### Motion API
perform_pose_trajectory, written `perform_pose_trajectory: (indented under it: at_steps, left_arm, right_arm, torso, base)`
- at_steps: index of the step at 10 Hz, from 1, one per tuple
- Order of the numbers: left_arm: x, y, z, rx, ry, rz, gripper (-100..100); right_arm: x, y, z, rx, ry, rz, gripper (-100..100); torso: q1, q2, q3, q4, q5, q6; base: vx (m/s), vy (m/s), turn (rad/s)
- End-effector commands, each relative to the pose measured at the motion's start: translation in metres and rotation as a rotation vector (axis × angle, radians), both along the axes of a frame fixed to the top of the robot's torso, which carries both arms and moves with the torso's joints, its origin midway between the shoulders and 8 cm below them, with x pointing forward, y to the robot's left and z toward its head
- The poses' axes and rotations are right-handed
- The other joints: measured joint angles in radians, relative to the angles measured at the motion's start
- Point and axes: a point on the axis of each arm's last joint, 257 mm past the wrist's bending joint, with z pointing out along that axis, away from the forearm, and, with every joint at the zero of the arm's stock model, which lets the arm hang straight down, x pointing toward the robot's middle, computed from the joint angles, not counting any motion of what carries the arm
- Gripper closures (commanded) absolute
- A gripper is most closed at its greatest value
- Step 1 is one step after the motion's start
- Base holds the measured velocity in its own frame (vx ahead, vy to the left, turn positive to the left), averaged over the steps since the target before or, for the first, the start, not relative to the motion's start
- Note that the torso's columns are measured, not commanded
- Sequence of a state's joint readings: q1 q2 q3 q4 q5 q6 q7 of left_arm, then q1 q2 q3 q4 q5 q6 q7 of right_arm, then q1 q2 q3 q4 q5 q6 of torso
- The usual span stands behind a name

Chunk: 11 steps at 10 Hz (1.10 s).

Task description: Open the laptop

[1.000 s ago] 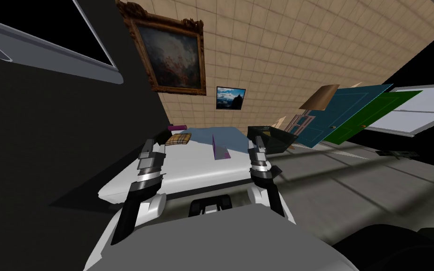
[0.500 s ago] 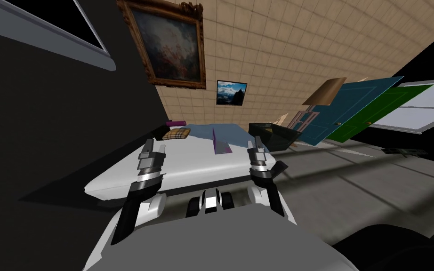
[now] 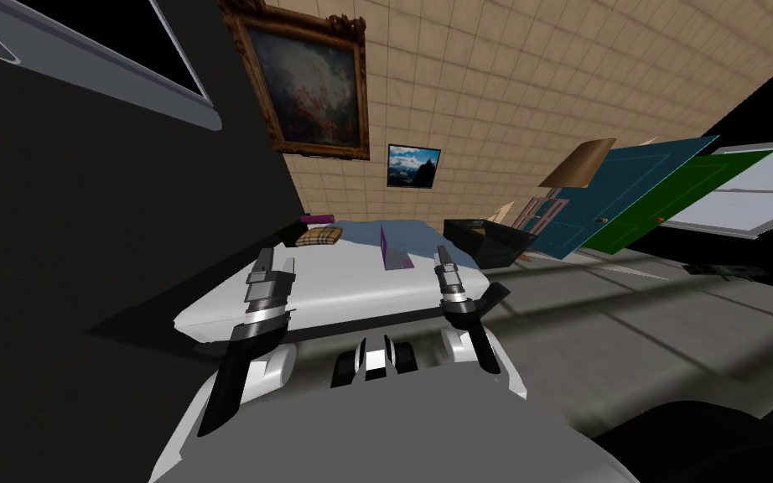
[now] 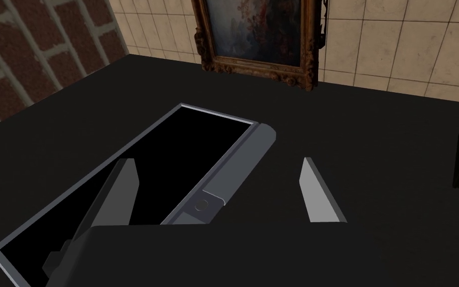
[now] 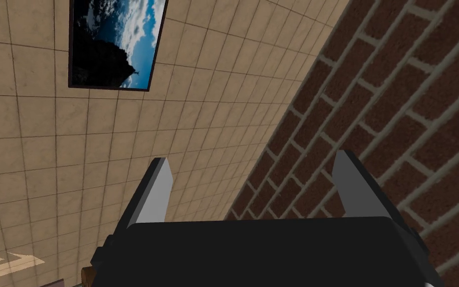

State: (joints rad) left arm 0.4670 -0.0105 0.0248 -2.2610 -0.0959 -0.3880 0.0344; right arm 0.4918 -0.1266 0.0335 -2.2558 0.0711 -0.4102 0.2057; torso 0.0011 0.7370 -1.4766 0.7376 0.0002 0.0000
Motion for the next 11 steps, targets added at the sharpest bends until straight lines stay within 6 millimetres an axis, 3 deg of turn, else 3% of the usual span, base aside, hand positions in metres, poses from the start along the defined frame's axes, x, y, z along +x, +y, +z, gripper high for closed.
perform_pose_trajectory:
  at_steps: [1, 8, 9, 11]
  left_arm:
    - [0.0, 0.0, 0.0, 0.0, 0.0, 0.0, 0]
    - [0.0, 0.0, 0.0, 0.0, 0.0, 0.0, 0]
    - [0.0, 0.0, 0.0, 0.0, 0.0, 0.0, 0]
    - [0.0, 0.0, 0.0, 0.0, 0.0, 0.0, 0]
  right_arm:
    - [0.02, 0.005, -0.023, -0.119, 0.062, -0.026, -100]
    - [0.081, 0.01, -0.1, -0.474, 0.24, -0.151, -100]
    - [0.081, 0.011, -0.1, -0.481, 0.24, -0.153, -100]
    - [0.097, 0.008, -0.122, -0.594, 0.287, -0.196, -100]
  torso:
    - [0.0, 0.001, 0.0, 0.0, 0.0, 0.0]
    - [-0.002, 0.001, 0.001, 0.0, 0.0, 0.0]
    - [-0.001, 0.0, 0.0, 0.0, 0.0, 0.0]
    - [-0.002, -0.002, -0.001, 0.0, -0.001, 0.0]
  base:
    - [-0.082, 0.056, 0.004]
    - [-0.107, 0.078, 0.003]
    - [-0.05, 0.064, 0.001]
    - [-0.053, 0.053, 0.016]
